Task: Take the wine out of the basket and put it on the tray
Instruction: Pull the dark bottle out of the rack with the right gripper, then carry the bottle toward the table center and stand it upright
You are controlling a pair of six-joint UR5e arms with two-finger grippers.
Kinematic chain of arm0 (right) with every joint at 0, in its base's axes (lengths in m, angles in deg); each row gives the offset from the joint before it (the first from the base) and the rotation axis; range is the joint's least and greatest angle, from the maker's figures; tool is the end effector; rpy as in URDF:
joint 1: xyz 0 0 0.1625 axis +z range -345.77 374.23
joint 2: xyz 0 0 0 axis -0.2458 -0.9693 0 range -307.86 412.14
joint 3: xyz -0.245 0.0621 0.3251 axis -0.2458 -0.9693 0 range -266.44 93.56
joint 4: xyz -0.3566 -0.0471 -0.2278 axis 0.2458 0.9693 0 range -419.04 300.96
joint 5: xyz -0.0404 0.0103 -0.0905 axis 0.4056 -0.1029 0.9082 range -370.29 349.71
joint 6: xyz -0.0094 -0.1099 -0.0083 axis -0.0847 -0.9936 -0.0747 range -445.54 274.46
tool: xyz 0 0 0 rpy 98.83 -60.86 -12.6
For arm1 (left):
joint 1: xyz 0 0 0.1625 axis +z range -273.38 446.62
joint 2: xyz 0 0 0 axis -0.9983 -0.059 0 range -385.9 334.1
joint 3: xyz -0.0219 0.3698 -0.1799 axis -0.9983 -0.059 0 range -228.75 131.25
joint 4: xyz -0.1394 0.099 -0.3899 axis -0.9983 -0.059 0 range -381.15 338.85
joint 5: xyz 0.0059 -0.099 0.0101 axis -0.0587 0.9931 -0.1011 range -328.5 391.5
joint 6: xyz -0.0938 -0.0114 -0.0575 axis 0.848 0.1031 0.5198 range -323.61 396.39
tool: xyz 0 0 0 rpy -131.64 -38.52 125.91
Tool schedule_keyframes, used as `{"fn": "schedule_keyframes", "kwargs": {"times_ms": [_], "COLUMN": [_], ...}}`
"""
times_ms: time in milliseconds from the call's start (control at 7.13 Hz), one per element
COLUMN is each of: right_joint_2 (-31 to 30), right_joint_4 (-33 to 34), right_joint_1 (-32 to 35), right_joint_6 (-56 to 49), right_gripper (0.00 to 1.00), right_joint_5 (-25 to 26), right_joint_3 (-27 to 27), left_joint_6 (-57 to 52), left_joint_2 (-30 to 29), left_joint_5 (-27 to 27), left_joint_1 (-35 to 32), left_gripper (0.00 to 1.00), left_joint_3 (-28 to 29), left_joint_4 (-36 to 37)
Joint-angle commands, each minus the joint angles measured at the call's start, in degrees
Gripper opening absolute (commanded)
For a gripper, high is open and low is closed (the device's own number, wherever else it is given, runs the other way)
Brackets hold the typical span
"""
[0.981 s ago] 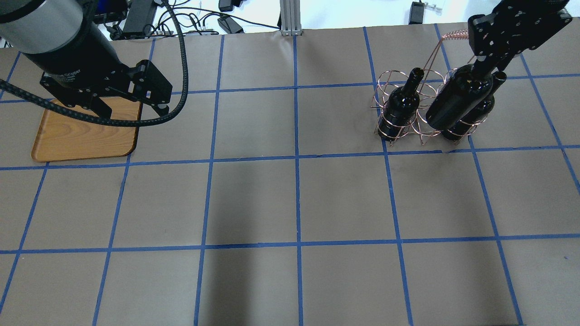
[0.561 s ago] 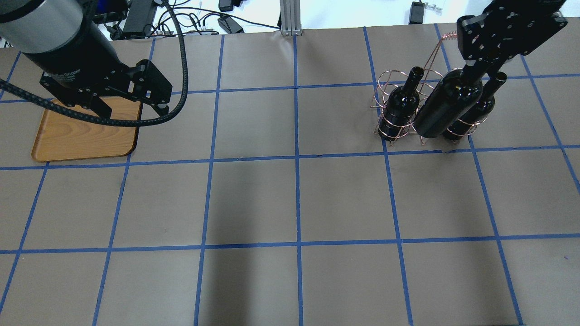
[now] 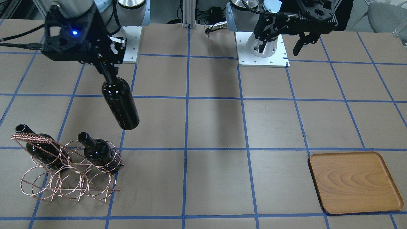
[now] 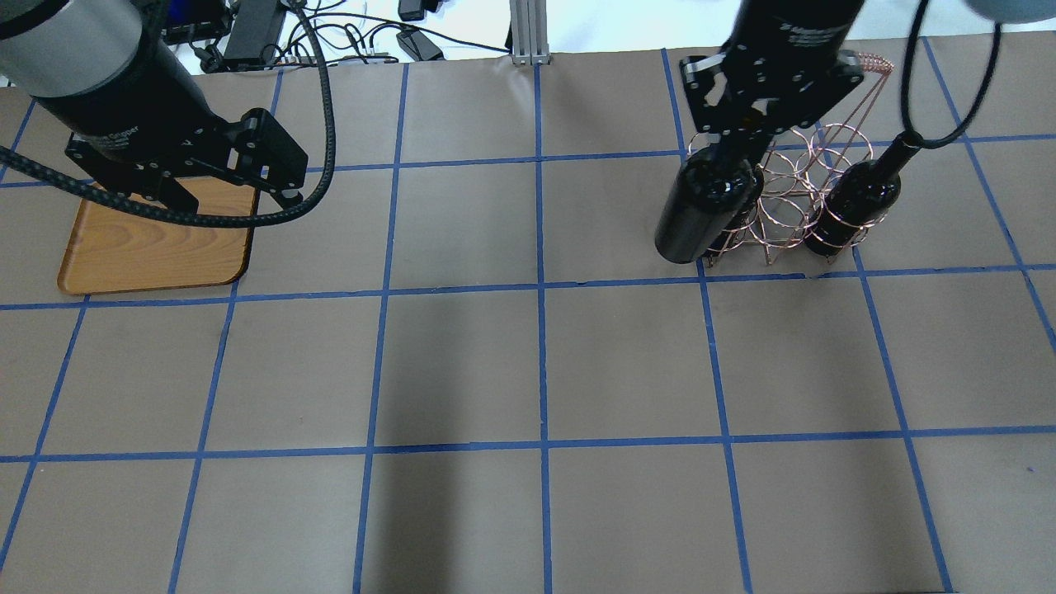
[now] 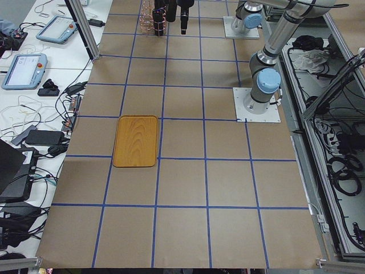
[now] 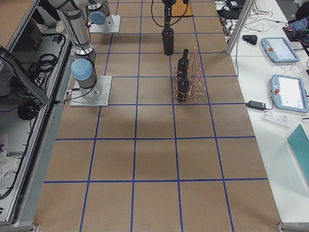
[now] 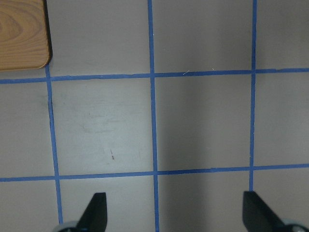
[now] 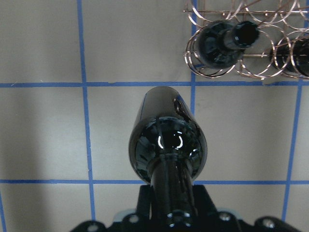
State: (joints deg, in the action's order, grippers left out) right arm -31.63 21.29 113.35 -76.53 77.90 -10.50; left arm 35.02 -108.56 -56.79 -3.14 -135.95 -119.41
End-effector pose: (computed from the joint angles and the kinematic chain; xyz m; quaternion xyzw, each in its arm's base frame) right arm 0.2209 -0.5128 0.5133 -0.0007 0.9997 0.0184 0.0131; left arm -0.1347 -0.4492 0.5349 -0.0101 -0.9997 0.0167 0.0146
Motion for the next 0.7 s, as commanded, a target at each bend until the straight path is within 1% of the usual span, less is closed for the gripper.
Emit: {"fn": "schedule_keyframes", "kwargs": {"times_ms": [0, 140, 280, 421, 561], "right_joint_2": [4.6, 6.7, 8.0, 8.9, 9.2], "right_joint_4": [6.8, 10.3, 13.7, 16.5, 16.8], "right_joint_1": [10.6, 13.2, 15.1, 15.8, 16.4], "right_joint_6": [11.2, 15.6, 17.4, 20.3, 22.5], "right_gripper": [0.00, 0.00, 0.00, 0.00, 0.00], "right_joint_5": [-0.2, -0.2, -0.2, -0.3, -0.8], "right_joint_3": [0.2, 0.7, 1.8, 2.8, 3.3], "left_joint_6": [-0.2, -0.2, -0.5, -0.5, -0.6], "left_joint_2": [0.2, 0.4, 0.5, 0.5, 0.5], "left_joint_5": [0.0, -0.1, -0.1, -0.1, -0.1], "left_joint_1": [0.1, 0.1, 0.1, 0.1, 0.2], "left_gripper": [1.00, 1.00, 1.00, 1.00, 1.00], "left_joint_3": [-0.1, -0.1, -0.1, -0.1, -0.1], "left_joint_4": [-0.2, -0.3, -0.3, -0.4, -0.3]}}
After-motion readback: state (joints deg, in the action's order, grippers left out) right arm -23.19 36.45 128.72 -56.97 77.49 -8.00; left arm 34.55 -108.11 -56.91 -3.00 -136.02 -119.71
